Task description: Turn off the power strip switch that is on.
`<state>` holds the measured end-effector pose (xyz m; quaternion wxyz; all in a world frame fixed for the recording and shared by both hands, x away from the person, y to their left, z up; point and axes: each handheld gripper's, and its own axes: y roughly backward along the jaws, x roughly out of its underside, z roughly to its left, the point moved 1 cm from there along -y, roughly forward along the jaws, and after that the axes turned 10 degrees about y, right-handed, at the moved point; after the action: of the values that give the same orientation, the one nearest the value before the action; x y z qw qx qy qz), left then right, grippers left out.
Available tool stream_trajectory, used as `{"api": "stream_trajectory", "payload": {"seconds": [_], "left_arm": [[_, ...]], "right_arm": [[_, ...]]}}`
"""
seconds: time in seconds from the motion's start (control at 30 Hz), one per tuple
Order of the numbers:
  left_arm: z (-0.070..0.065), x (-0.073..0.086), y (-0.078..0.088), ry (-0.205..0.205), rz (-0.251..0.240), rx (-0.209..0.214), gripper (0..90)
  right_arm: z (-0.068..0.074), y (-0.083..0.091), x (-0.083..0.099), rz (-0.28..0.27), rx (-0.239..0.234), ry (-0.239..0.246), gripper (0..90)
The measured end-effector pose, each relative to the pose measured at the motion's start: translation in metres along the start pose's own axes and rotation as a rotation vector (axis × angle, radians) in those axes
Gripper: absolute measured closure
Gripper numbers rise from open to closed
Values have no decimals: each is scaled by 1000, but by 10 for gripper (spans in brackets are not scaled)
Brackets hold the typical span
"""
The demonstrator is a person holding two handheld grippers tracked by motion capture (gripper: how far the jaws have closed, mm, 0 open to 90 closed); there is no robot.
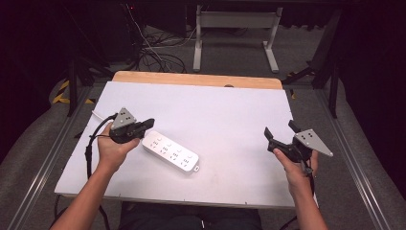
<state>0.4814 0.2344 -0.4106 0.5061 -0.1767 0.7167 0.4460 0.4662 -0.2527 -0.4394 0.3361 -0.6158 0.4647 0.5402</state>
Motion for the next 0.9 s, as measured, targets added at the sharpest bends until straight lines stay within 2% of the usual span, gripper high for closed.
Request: {"api": "stream_trajectory", "payload": {"seconds": [0.2, 0.23, 0.43, 0.57, 0.67, 0.7, 0.77, 0.8, 0.9], "left_arm": [[-2, 3, -17, 14, 74, -4, 900], [-1, 3, -19, 3, 83, -14, 900], [-4, 8, -34, 3, 184, -2, 900], [-4, 10, -42, 15, 240, -18, 900], [-2, 12, -48, 1, 290, -38, 900], [-2, 14, -49, 9, 307, -39, 900], [-1, 14, -50, 3, 311, -49, 900], [-1, 15, -52, 9, 333, -45, 900], [0, 16, -54, 7, 354, -54, 900]], "right_arm": [[-1, 1, 0, 0, 2, -2, 92], [-1, 1, 0, 0, 2, -2, 92], [-1, 2, 0, 1, 4, -3, 92], [0, 2, 0, 0, 3, -1, 92], [0, 2, 0, 1, 5, 0, 92], [0, 2, 0, 0, 3, 0, 92], [0, 2, 0, 0, 3, 0, 92], [0, 2, 0, 1, 3, -1, 92], [0, 2, 0, 1, 5, 0, 92]]}}
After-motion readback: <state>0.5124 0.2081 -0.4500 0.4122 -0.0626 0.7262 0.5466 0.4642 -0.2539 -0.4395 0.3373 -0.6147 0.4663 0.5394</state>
